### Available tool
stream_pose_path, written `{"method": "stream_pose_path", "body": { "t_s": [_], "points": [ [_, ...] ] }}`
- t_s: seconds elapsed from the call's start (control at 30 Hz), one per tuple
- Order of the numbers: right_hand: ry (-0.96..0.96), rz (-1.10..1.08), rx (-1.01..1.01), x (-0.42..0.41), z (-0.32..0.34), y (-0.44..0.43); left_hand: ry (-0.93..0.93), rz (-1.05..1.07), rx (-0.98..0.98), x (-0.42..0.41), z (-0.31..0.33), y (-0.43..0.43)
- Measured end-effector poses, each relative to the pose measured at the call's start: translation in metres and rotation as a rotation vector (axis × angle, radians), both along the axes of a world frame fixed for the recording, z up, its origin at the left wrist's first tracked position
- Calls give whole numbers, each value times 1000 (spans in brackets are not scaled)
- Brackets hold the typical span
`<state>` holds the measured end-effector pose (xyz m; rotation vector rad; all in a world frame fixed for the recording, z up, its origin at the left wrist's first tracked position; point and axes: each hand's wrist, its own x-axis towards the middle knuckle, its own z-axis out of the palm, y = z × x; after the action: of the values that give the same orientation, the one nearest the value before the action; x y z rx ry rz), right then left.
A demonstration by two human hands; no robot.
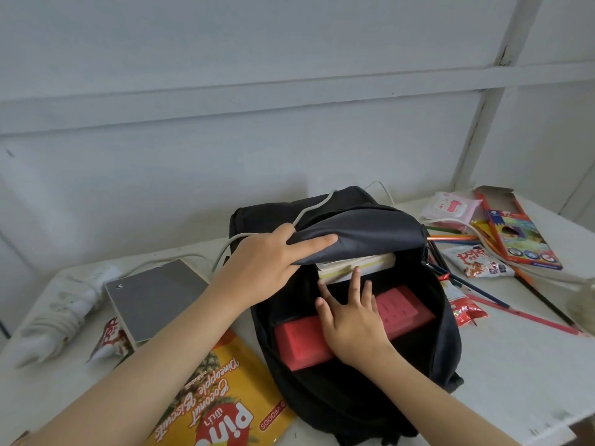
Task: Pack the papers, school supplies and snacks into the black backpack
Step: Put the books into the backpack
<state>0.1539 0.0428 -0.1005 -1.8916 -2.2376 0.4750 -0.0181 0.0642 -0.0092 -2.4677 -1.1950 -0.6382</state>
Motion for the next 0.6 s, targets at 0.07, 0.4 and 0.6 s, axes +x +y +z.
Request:
{"method": "stream_pose_path", "body": {
  "t_s": [0.07,0.4,0.6],
  "points": [
    [4,-25,-1,-4,0,2,-1,1,0,-1,-2,-2],
    [-54,25,226,2,7,-1,-65,51,-49,-1,-4,-1],
    [-252,387,313,-6,6,20,-58,74,-58,0,-2,-1]
  ]
}}
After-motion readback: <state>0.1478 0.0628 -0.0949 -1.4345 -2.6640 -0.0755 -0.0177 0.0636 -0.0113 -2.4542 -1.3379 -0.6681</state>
